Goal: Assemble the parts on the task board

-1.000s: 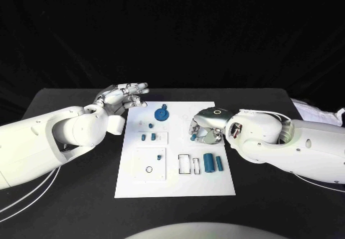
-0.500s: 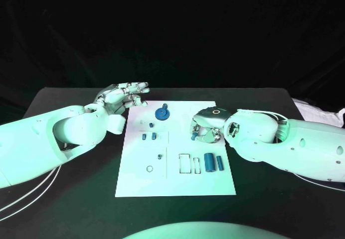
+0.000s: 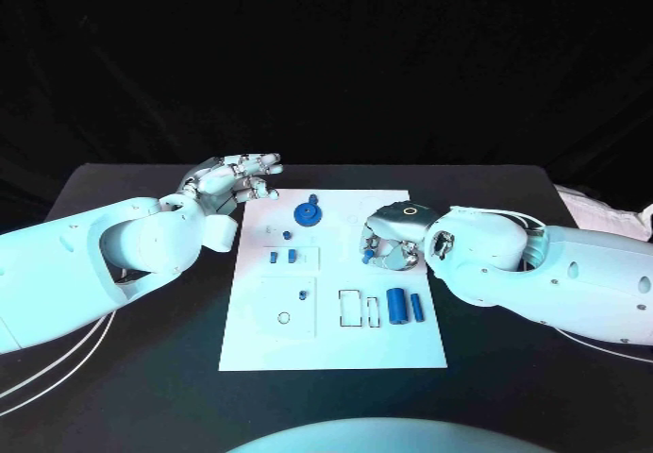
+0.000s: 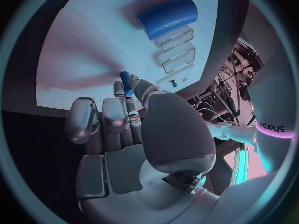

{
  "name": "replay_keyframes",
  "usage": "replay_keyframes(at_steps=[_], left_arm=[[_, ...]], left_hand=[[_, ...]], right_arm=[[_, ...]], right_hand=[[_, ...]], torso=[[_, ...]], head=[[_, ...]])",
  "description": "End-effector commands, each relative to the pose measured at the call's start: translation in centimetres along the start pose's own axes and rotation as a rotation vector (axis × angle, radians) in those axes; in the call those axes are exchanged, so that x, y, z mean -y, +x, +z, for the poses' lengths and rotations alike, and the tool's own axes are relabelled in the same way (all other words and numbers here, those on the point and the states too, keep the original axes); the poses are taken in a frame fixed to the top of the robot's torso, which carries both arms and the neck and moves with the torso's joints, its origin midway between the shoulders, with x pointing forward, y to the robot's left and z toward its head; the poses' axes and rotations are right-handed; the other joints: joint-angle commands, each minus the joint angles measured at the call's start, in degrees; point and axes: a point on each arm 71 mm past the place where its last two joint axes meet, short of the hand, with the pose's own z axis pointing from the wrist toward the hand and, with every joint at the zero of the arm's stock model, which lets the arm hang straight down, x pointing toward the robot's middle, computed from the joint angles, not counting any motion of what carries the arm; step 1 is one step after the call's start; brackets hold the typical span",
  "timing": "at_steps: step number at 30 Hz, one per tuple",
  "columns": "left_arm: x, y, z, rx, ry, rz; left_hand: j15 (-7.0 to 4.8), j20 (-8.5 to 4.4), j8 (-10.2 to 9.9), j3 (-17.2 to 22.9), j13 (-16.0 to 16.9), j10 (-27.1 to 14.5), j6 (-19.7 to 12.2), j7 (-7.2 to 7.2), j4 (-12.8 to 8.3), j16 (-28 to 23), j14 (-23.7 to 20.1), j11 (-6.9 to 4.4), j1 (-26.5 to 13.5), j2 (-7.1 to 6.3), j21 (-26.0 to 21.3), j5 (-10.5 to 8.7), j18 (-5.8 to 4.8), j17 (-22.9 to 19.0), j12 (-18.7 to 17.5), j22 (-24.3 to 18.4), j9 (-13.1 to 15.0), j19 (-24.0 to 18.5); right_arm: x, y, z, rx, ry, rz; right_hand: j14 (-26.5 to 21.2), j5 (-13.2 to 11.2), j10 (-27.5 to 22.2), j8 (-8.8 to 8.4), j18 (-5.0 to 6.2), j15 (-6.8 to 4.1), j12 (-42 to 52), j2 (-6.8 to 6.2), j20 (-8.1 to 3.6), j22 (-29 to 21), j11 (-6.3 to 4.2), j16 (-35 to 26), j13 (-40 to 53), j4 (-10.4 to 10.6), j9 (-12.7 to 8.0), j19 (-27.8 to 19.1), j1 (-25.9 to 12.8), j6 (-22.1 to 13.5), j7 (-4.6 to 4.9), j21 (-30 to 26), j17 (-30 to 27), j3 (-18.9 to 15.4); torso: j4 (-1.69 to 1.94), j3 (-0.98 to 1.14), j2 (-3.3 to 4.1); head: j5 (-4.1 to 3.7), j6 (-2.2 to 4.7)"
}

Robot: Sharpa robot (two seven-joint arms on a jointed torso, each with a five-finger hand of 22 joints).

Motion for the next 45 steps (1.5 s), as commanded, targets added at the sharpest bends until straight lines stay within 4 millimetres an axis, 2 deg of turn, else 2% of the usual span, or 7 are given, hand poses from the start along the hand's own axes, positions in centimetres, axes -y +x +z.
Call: replay_keyframes(at_steps=[1, 10, 17, 23, 29, 34, 45], left_arm=[[0.1, 0.2, 0.0, -0.020, 0.007, -0.001], [0.1, 0.2, 0.0, -0.020, 0.008, -0.001], [0.1, 0.2, 0.0, -0.021, 0.009, 0.001], [0.1, 0.3, 0.1, -0.025, 0.009, 0.000], [0.0, 0.4, 0.2, -0.028, 0.007, -0.001], [-0.1, 0.6, 0.3, -0.031, 0.005, -0.002], [-0.3, 0.9, 0.6, -0.037, 0.003, -0.004]], left_hand=[[0.00, -0.01, 0.2, -0.3, 0.1, -0.4, -0.3, 0.13, -0.1, 0.2, -0.6, 0.01, 0.3, 0.45, -0.4, -0.18, 1.07, -0.1, 0.2, -0.1, -0.1, 0.3], [0.00, -0.01, 0.2, -0.3, 0.1, -0.4, -0.3, 0.13, -0.1, 0.2, -0.6, 0.01, 0.3, 0.45, -0.4, -0.18, 1.07, -0.1, 0.2, -0.1, -0.1, 0.3], [0.02, -0.01, 0.4, -0.6, 0.1, -0.5, -0.4, 0.16, -0.2, 0.3, -0.7, 0.03, 0.6, 0.60, -0.5, -0.19, 1.07, -0.2, 0.5, -0.2, -0.1, 0.3], [0.02, -0.01, 0.4, -0.6, 0.1, -0.5, -0.4, 0.16, -0.2, 0.3, -0.7, 0.03, 0.6, 0.60, -0.5, -0.19, 1.07, -0.2, 0.5, -0.2, -0.1, 0.3], [0.02, -0.01, 0.4, -0.6, 0.1, -0.6, -0.4, 0.17, -0.2, 0.3, -0.7, 0.03, 0.6, 0.66, -0.6, -0.19, 1.06, -0.3, 0.5, -0.3, -0.1, 0.3], [0.02, -0.01, 0.5, -0.6, 0.1, -0.6, -0.4, 0.16, -0.2, 0.3, -0.7, 0.02, 0.7, 0.84, -0.6, -0.18, 1.06, -0.3, 0.6, -0.3, -0.1, 0.3], [0.02, -0.01, 0.5, -0.6, 0.1, -0.6, -0.4, 0.16, -0.2, 0.3, -0.7, 0.02, 0.7, 0.84, -0.6, -0.18, 1.06, -0.3, 0.6, -0.3, -0.1, 0.3]], right_arm=[[-0.1, -0.3, -0.1, 0.045, 0.005, 0.020], [-0.1, -1.8, -1.3, 0.158, 0.035, 0.070], [-1.7, -2.9, -2.1, 0.179, -0.006, 0.121], [-4.3, -2.9, -1.2, 0.168, -0.076, 0.135], [-7.4, -2.2, 0.2, 0.151, -0.158, 0.142], [-9.9, -1.6, 0.9, 0.130, -0.227, 0.167], [-12.8, -0.6, 2.0, 0.101, -0.302, 0.167]], right_hand=[[1.3, 0.1, 0.8, 0.31, -0.75, 0.00, -0.3, 0.09, -0.08, 0.4, -0.09, 0.5, 0.0, 0.1, 0.1, 0.5, -0.5, 0.5, -0.06, 0.4, 0.3, 0.3], [1.4, 0.1, 1.4, 0.33, -0.84, -0.10, -0.5, 0.55, -0.18, 0.9, -0.21, 0.8, 0.1, 0.2, 0.2, 0.7, -0.3, 0.9, -0.09, 0.7, 0.5, 0.8], [1.4, 0.1, 1.5, 0.32, -0.87, -0.11, -0.6, 0.58, -0.19, 1.0, -0.21, 0.9, 0.1, 0.2, 0.2, 0.8, -0.3, 1.0, -0.07, 0.8, 0.6, 0.8], [1.4, 0.0, 1.5, 0.31, -0.87, -0.11, -0.6, 0.59, -0.20, 1.0, -0.21, 0.9, 0.1, 0.1, 0.3, 0.8, -0.3, 1.0, -0.06, 0.8, 0.6, 0.9], [1.4, 0.0, 1.4, 0.22, -0.86, -0.10, -0.8, 0.54, -0.21, 1.0, -0.17, 1.0, 0.0, 0.1, 0.2, 0.8, -0.2, 0.9, 0.03, 0.8, 0.6, 1.0], [1.4, 0.0, 1.4, 0.16, -0.85, -0.09, -0.9, 0.57, -0.22, 0.9, -0.13, 1.0, 0.0, 0.0, 0.2, 0.8, -0.1, 0.9, 0.08, 0.8, 0.6, 1.1], [1.4, 0.1, 1.4, 0.06, -0.83, -0.05, -1.1, 0.64, -0.21, 0.8, -0.07, 1.0, 0.0, -0.1, 0.2, 0.7, 0.0, 0.9, 0.20, 0.8, 0.5, 1.2]], torso=[[0.00, -0.01, 0.00], [0.02, -0.04, -0.06], [-0.04, 0.06, 0.04], [-0.02, 0.00, 0.04], [0.12, 0.05, -0.04], [0.19, -0.11, 0.04], [0.14, -0.05, 0.03]], head=[[0.04, -0.02], [0.02, 0.01], [0.70, -0.06], [1.80, -0.40], [3.36, -0.68], [4.32, -1.03], [5.94, -1.38]])
